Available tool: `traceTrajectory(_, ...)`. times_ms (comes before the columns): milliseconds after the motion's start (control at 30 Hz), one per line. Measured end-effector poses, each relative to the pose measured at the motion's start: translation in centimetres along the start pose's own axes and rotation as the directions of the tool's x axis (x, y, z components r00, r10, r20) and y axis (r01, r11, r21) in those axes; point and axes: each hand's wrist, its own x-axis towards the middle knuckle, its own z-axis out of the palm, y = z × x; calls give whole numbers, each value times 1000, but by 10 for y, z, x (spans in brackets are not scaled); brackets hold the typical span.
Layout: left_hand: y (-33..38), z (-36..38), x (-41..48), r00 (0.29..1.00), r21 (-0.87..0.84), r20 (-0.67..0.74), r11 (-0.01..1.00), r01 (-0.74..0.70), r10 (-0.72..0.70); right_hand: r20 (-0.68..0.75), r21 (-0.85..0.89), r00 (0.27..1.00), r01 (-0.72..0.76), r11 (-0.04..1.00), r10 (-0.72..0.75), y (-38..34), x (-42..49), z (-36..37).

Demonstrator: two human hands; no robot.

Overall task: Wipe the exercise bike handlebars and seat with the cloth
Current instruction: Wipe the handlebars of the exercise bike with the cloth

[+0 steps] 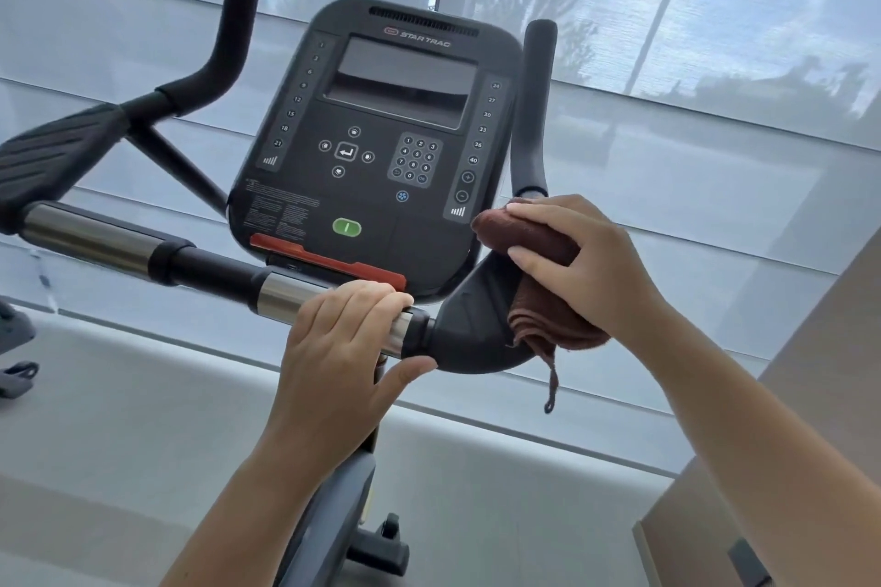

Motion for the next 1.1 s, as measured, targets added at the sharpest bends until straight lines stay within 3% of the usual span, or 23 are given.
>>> traceTrajectory(133, -2, 0, 0, 1000, 4, -3, 1000, -11, 11, -27, 7, 999, 44, 999, -44, 9, 6, -17)
traceTrajectory(300, 1, 1, 1, 999, 0, -40, 1000, -3, 3, -111, -391, 963, 183, 902, -244, 26, 30, -43)
traceTrajectory(400, 1, 1, 1, 998, 3, -62, 1000, -9, 9, 77, -276, 963, 268, 923, -257, 20, 25, -20)
traceTrajectory(533, 1, 1, 0, 999, 12, -48, 1000, 0, 1, 131, -31, 991, 42, 999, -37, 16, 18, -2)
traceTrajectory(733, 1, 6, 0, 996, 13, -85, 1000, -3, 4, 94, -192, 996, 23, 981, -5, 8, 4, 1)
traceTrajectory(933, -1, 9, 1, 992, 12, -120, 999, -30, 31, -23, -198, 987, 152, 968, -160, -4, -39, 10)
traceTrajectory(1100, -2, 11, 1, 990, 10, -136, 999, -35, 36, 45, -49, 953, 302, 952, -300, 0, -37, -2)
